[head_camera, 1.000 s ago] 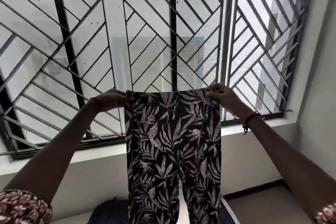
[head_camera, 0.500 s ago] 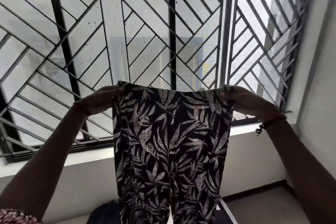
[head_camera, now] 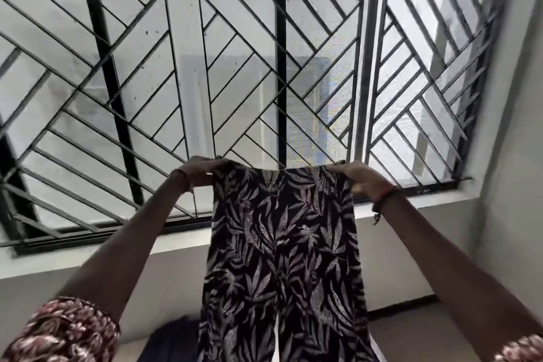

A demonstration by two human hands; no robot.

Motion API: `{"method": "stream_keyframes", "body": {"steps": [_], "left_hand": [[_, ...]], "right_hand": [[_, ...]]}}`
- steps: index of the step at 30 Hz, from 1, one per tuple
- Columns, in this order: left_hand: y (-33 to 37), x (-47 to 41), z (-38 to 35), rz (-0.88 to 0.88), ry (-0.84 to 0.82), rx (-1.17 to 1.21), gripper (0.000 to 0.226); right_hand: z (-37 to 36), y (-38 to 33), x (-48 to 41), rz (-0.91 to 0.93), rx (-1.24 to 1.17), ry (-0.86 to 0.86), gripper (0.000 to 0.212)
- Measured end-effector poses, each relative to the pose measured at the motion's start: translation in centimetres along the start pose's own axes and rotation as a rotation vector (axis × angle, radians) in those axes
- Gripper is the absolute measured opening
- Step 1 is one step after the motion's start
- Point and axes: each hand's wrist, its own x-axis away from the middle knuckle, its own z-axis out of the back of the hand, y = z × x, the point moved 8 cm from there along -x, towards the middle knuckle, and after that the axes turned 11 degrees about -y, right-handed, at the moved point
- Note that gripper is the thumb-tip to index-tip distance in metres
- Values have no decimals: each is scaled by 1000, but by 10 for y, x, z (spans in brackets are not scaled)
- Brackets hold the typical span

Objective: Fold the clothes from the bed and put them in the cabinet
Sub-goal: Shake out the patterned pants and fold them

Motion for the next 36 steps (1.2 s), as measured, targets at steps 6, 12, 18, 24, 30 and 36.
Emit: {"method": "stream_keyframes", "body": {"steps": [6,12,18,24,30,36], "left_hand": [[3,21,-35,-43,-24,113,18],[21,27,-88,-136,-170,283,7],[37,24,-116,-165,-211,177,9],[50,26,-119,-164,-250,231,39],[64,28,-118,-138,-233,235,33],[123,26,-97,-541,62,-322,33]], "right_hand": [[-23,26,-2,-21,-169,63,19],[-77,20,-5,72,-372,18,16],[-123,-6,2,188,-279,-55,10],[-133,-25,15,228,-206,-147,27],[-141,-38,33,329,-99,-330,9],[-137,-62,37,312,-214,-394,23]]}}
